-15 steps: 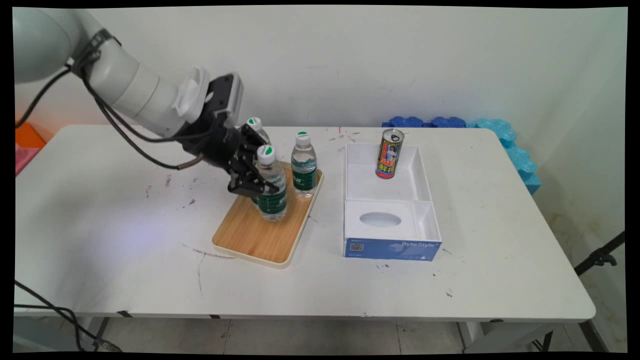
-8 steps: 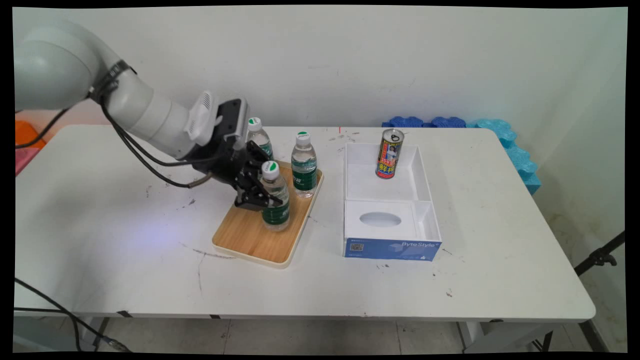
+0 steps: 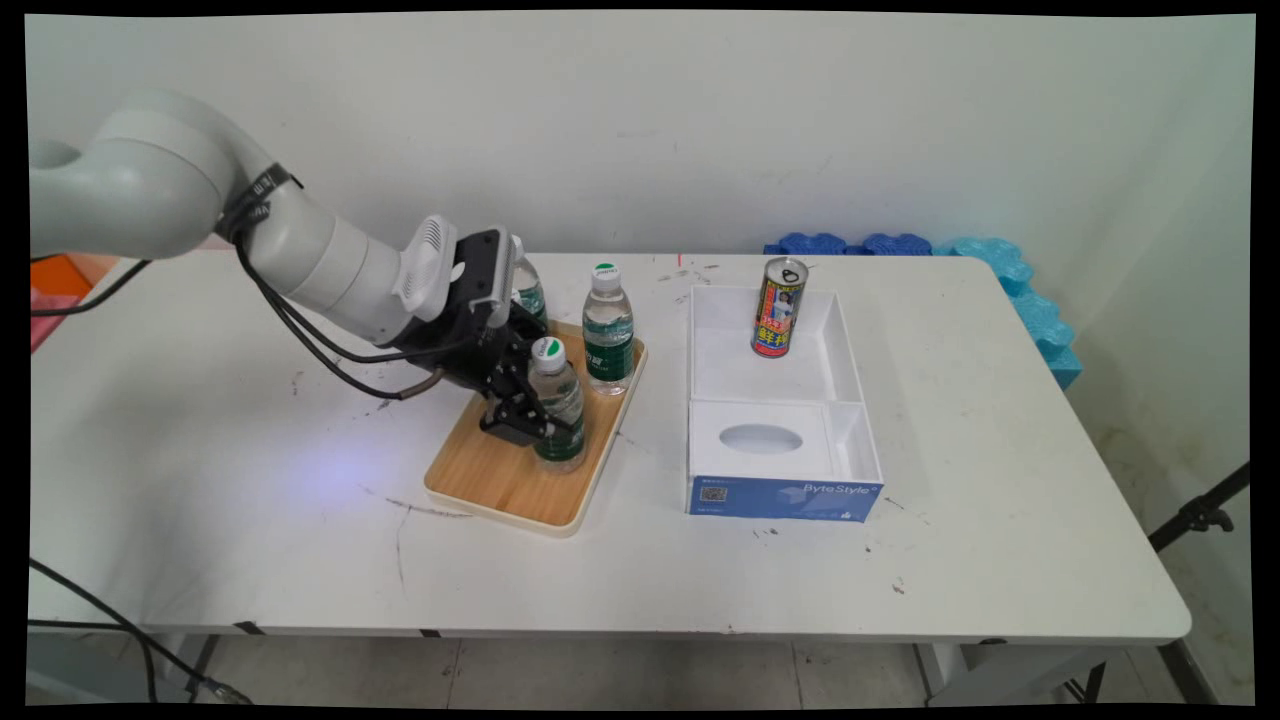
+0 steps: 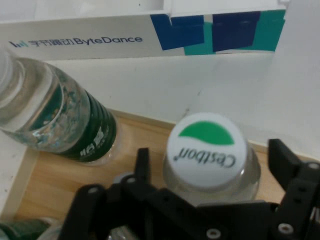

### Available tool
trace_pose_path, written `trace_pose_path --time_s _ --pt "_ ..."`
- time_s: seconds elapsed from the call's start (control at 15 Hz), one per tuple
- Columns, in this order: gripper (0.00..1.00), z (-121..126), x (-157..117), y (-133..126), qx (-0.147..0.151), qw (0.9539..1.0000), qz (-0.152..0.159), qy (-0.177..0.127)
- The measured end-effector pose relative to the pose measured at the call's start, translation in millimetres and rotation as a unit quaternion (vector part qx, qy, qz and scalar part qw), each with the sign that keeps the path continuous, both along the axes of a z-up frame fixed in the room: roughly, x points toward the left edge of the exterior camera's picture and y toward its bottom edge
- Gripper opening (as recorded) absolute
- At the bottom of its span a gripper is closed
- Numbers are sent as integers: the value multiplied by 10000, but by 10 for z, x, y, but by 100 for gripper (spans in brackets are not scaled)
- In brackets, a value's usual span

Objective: Place the picked object on the tray

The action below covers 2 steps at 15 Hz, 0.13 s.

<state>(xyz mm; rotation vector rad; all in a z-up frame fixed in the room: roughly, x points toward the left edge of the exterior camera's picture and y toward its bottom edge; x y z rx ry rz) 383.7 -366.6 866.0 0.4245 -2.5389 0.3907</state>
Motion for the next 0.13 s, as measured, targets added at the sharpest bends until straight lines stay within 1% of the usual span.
trace_pose_path --time_s 0.13 --pt "100 -28 2 2 -7 10000 3 -3"
